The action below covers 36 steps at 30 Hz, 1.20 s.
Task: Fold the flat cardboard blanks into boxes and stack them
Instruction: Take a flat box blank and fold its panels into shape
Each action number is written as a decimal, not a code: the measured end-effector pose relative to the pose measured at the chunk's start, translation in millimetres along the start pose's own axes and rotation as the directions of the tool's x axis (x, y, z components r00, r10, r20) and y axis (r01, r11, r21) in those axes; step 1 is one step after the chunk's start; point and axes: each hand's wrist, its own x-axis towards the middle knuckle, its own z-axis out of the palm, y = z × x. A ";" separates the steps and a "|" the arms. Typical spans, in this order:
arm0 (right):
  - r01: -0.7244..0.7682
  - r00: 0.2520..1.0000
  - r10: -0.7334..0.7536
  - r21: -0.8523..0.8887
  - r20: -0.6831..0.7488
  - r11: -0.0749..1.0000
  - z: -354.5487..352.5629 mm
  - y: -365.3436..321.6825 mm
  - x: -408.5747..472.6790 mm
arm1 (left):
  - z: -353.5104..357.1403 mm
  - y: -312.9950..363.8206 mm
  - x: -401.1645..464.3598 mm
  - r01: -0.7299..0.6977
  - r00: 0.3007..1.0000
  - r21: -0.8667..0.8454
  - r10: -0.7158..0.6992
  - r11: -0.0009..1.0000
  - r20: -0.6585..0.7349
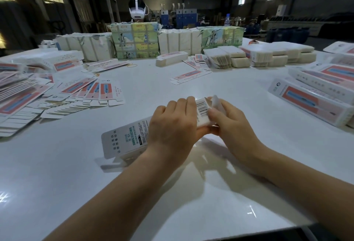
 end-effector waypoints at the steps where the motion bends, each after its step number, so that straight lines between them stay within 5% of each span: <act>1: 0.079 0.997 -0.081 -0.222 0.000 0.972 1.3 -0.1 -2.8 | 0.8 1.6 -0.2 -0.011 1.000 0.013 0.011 1.000 -0.021; 3: 0.187 0.980 -0.191 -0.563 0.053 0.805 2.6 2.7 -6.5 | 2.5 6.0 -1.1 -0.030 0.998 0.030 0.032 0.999 -0.051; 5: 0.210 0.975 -0.212 -0.586 0.067 0.783 3.1 4.3 -7.4 | 3.3 8.7 -1.1 -0.039 0.997 0.030 0.040 0.999 -0.061; 8: 0.071 0.997 -0.072 -0.186 -0.002 0.980 4.9 -1.3 -4.5 | 3.0 6.1 -0.6 -0.030 0.997 0.062 0.033 0.998 -0.064; 11: -0.141 0.990 0.139 0.262 0.028 0.955 1.2 -8.5 2.2 | 3.3 2.9 -1.8 -0.021 0.999 0.102 0.025 0.995 -0.039; 17: -0.217 0.976 0.208 0.394 0.066 0.893 -2.1 -8.3 6.6 | 2.5 0.3 -1.8 -0.023 0.999 0.122 0.026 0.992 -0.019; 29: -0.154 0.988 0.134 0.348 0.081 0.925 -2.5 -4.5 4.7 | -1.1 -0.2 -2.8 -0.040 0.999 0.045 0.041 0.998 -0.021; 36: -0.057 0.994 0.064 0.074 -0.089 0.996 3.4 -5.2 -3.1 | 4.2 6.0 -2.0 -0.083 0.992 0.166 0.097 0.983 -0.078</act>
